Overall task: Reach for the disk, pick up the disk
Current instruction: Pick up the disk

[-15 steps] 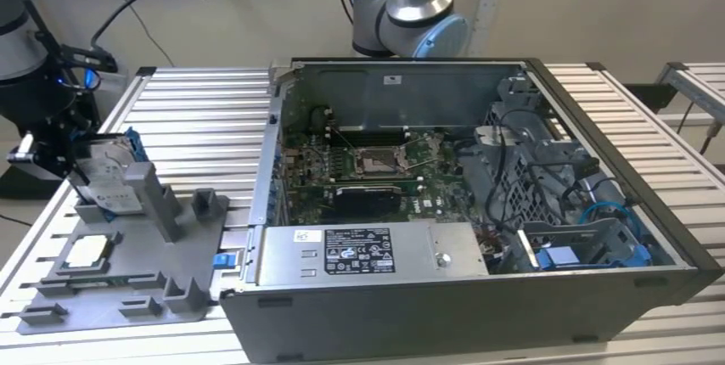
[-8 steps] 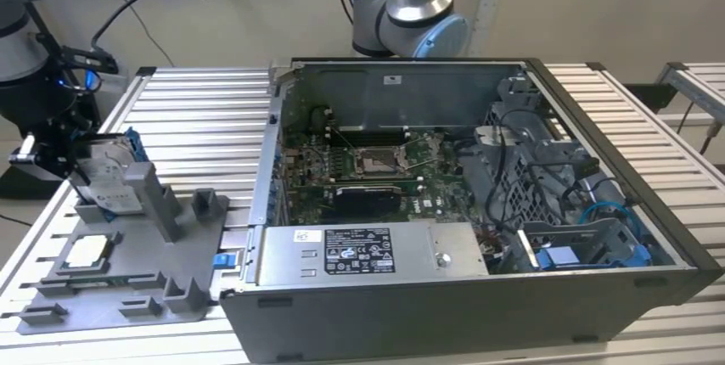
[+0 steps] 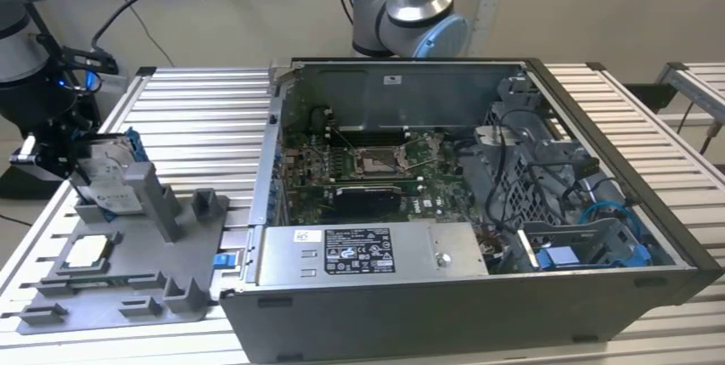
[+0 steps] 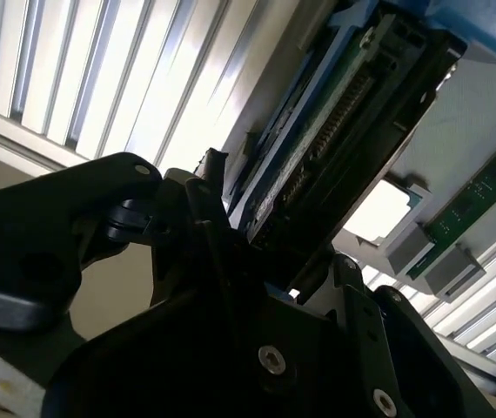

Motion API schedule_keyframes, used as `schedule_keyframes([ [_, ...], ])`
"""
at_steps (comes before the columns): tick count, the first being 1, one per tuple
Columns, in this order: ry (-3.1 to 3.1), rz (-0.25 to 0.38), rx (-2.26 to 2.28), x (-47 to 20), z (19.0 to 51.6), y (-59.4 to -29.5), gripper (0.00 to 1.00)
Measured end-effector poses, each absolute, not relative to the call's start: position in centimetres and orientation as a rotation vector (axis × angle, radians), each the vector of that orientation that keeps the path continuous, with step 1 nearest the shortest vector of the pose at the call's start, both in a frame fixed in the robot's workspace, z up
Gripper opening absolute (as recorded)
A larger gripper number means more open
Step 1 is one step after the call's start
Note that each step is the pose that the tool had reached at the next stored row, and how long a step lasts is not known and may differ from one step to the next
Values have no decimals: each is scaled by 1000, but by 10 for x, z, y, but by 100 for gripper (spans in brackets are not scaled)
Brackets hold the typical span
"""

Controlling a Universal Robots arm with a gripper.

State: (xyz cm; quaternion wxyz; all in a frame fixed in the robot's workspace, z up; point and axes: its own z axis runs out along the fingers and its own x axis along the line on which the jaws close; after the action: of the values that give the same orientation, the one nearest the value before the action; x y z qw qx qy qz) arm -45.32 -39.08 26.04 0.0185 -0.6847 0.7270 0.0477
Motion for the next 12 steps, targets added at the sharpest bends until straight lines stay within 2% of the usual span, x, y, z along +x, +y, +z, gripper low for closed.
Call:
schedule_keyframes([
  [1, 2257, 148, -2126, -453, 260, -391, 100],
  [2, 2258, 148, -2126, -453, 260, -391, 0],
  [12, 2257, 148, -2127, -453, 260, -391, 0],
])
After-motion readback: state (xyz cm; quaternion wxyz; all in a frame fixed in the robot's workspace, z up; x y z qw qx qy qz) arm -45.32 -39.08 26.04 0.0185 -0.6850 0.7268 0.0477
